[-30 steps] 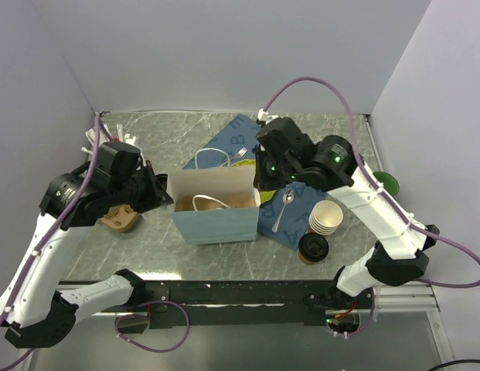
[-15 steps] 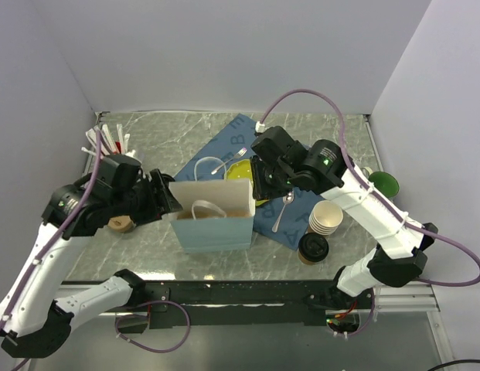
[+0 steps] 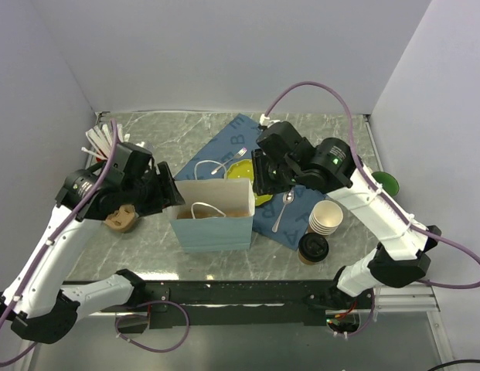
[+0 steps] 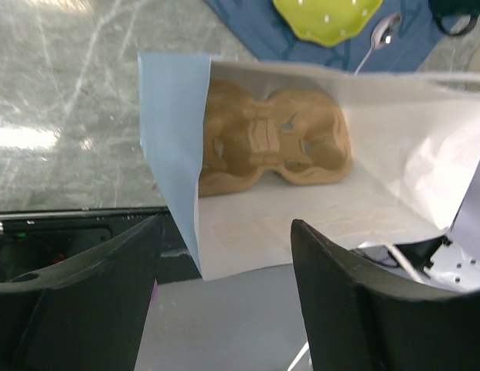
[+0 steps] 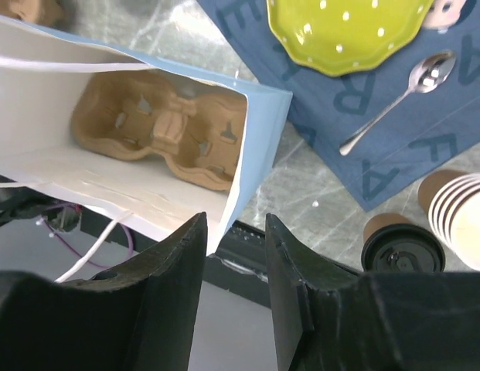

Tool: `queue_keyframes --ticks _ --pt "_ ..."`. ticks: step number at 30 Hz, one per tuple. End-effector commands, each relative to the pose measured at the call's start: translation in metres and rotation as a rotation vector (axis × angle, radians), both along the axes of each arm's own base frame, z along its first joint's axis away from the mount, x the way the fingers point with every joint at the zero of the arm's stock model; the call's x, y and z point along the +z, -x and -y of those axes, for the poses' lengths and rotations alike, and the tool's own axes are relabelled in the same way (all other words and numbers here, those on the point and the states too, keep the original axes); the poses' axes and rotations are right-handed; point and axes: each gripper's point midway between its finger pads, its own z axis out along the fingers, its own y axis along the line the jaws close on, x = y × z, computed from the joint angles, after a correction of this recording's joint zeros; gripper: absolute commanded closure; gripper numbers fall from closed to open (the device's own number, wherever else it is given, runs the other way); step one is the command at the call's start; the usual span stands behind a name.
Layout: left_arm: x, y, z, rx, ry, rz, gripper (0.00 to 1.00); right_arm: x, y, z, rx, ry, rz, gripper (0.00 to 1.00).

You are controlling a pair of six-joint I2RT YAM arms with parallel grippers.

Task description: Pack the takeout coffee

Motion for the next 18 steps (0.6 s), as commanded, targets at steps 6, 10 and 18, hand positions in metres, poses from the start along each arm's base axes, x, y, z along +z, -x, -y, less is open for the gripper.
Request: queue_keyframes --ticks 6,10,18 --pt "0.034 -0.016 -0.011 0.071 0.016 0.164 0.28 0.026 0.004 0.041 -0.072 -0.008 0.104 0.56" --pt "0.016 -0.011 -0.020 0.062 -0.068 0.097 0.26 0.024 0.006 0.063 -0.118 0.014 0.138 0.57" --pt "0.013 -0.011 -0.017 0.043 -0.057 0.105 0.34 -0.002 0.013 0.101 -0.192 0.055 0.090 0.57"
